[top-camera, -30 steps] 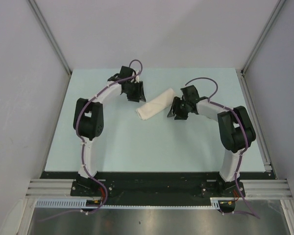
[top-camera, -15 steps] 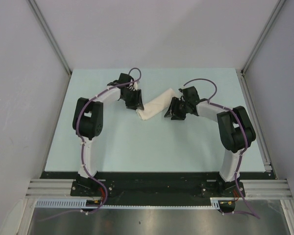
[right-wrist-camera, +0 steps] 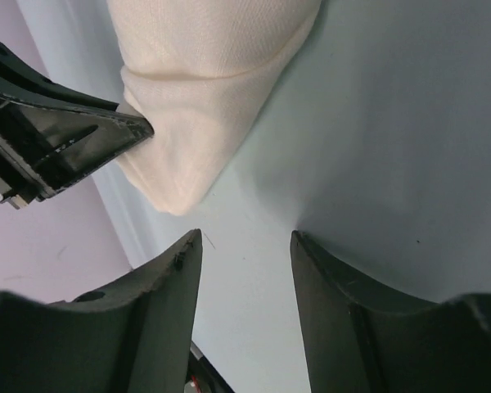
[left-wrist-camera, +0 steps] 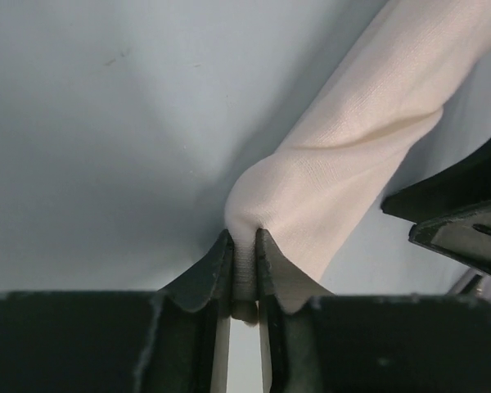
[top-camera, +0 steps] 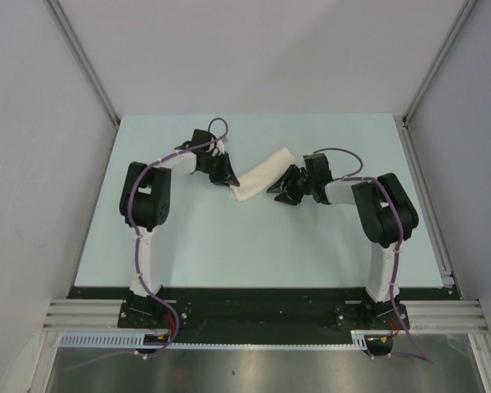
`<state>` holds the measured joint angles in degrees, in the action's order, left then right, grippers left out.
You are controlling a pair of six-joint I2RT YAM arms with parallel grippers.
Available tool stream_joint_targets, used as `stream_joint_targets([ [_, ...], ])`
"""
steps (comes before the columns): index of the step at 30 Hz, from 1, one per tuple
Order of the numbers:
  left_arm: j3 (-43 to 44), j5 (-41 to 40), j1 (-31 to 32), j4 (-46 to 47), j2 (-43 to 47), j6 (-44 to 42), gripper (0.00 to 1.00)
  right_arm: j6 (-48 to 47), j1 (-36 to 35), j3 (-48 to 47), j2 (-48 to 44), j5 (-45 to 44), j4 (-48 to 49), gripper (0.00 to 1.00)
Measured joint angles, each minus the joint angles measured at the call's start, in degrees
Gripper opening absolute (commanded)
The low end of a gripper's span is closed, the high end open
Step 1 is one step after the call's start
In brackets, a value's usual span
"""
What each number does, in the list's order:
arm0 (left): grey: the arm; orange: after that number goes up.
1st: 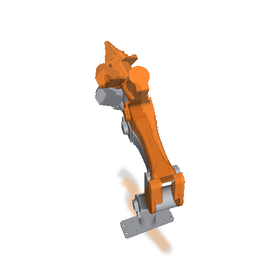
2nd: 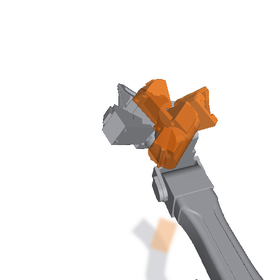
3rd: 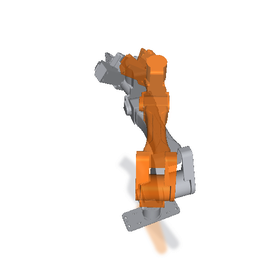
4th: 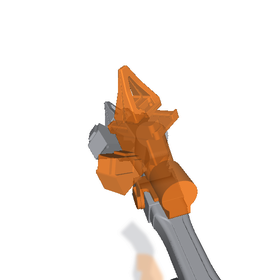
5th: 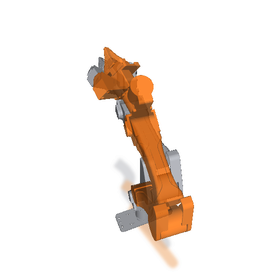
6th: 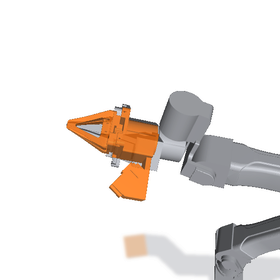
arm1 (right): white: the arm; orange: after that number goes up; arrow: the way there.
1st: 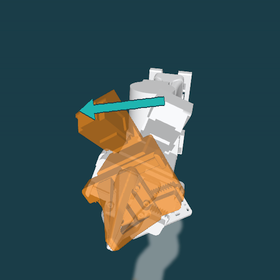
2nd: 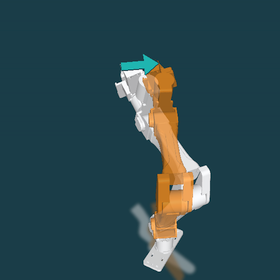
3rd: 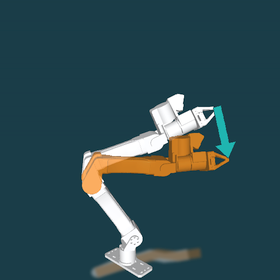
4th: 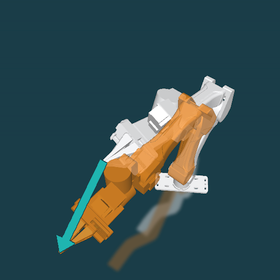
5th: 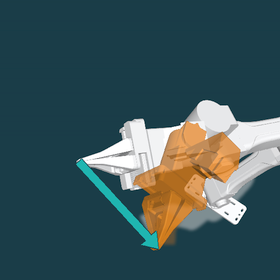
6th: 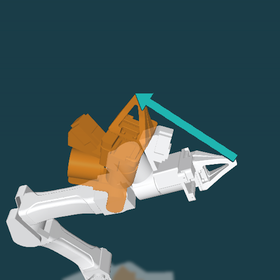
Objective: Fold the napkin into a case and place the utensils inside
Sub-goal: Move the smaller rectangle folded napkin to the corner of the board.
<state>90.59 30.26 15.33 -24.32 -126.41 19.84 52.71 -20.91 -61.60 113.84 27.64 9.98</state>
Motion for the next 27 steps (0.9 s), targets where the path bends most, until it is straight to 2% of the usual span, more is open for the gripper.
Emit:
stream_joint_targets([
  [5,-5.77,5.66,-0.79,7.39,0.98,6.75,0.05,1.88,0.44,0.83,-0.66,-1.84,0.74,0.52],
  [11,-24.72,6.45,3.8,20.39,10.25,19.71,0.03,-6.38,3.28,1.64,-12.37,-10.82,-13.53,0.53],
  [16,-39.93,3.91,14.29,31.54,17.88,35.8,0.03,-12.66,5.7,2.12,-25.4,-18.8,-24.59,0.53],
  [23,-49.57,-7.58,32.52,40.44,25.27,56.0,0.03,-16.48,10.29,7.21,-38.64,-23.34,-34.8,0.53],
  [27,-51.17,-12.44,38.23,44.3,26.12,63.91,0.04,-16.94,13.18,11.41,-43.3,-24.2,-40.19,0.53],
])
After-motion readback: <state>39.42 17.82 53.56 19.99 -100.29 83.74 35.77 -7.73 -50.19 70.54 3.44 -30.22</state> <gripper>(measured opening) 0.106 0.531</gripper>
